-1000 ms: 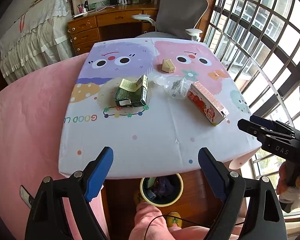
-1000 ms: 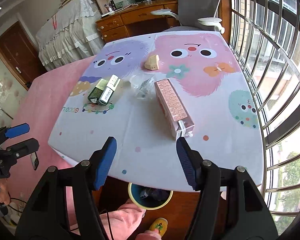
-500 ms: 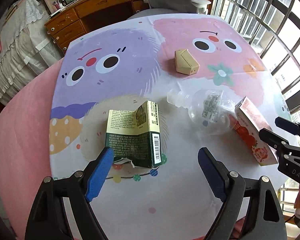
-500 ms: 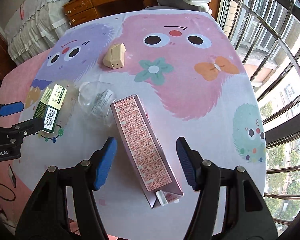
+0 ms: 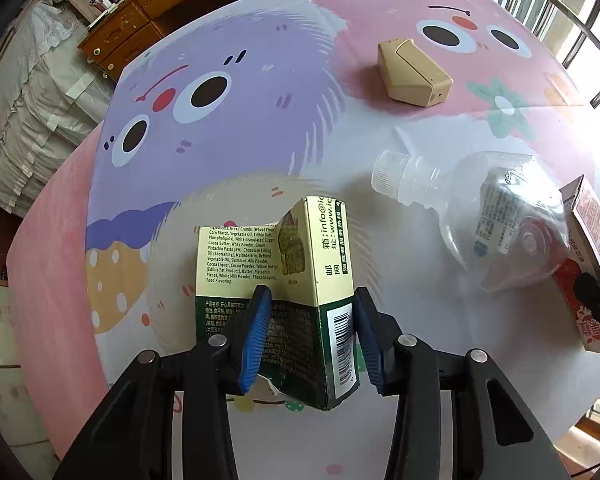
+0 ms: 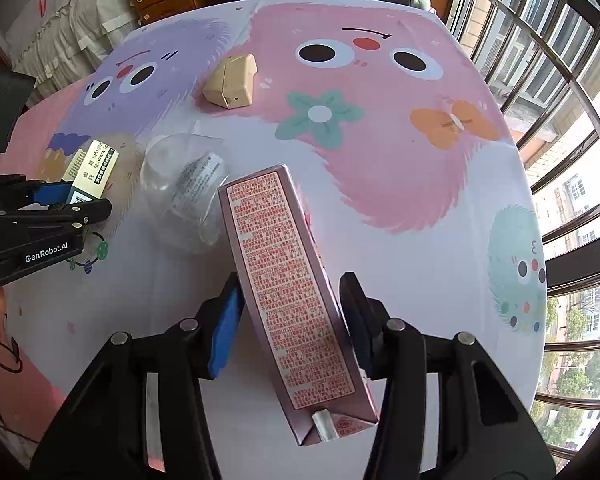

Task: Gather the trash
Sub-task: 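Grasp the pink drink carton with the right tool while the left grasps the green box, then lift the carton and green box and carry them over the bin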

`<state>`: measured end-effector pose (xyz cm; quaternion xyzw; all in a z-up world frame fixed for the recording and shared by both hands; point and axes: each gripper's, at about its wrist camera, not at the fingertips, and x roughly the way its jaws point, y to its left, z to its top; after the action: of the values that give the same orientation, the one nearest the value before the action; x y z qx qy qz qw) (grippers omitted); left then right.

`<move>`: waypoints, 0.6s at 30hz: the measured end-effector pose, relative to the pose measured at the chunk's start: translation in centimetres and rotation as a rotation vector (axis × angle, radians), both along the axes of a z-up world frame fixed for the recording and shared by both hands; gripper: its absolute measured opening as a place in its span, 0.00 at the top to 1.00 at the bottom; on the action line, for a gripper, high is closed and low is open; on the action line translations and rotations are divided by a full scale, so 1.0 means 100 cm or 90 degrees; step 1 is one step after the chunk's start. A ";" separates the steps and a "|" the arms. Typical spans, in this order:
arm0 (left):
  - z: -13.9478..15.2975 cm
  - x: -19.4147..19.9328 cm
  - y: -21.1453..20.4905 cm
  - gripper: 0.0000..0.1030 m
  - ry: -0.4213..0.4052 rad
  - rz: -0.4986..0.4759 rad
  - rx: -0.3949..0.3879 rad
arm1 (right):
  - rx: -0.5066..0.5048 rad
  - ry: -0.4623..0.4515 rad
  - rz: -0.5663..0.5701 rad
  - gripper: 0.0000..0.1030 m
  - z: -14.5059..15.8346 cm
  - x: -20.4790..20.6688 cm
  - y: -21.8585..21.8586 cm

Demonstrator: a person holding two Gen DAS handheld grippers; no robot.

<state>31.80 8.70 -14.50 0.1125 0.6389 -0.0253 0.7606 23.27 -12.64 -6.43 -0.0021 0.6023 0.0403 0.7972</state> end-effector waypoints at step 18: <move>0.096 -0.093 0.060 0.77 -0.075 0.100 -0.152 | 0.071 -0.064 0.013 0.63 0.064 -0.059 0.003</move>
<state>22.48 14.70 -4.85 -0.0280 0.5926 -0.0352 0.8043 17.33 -12.36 -0.03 0.0341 0.5583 0.0820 0.8249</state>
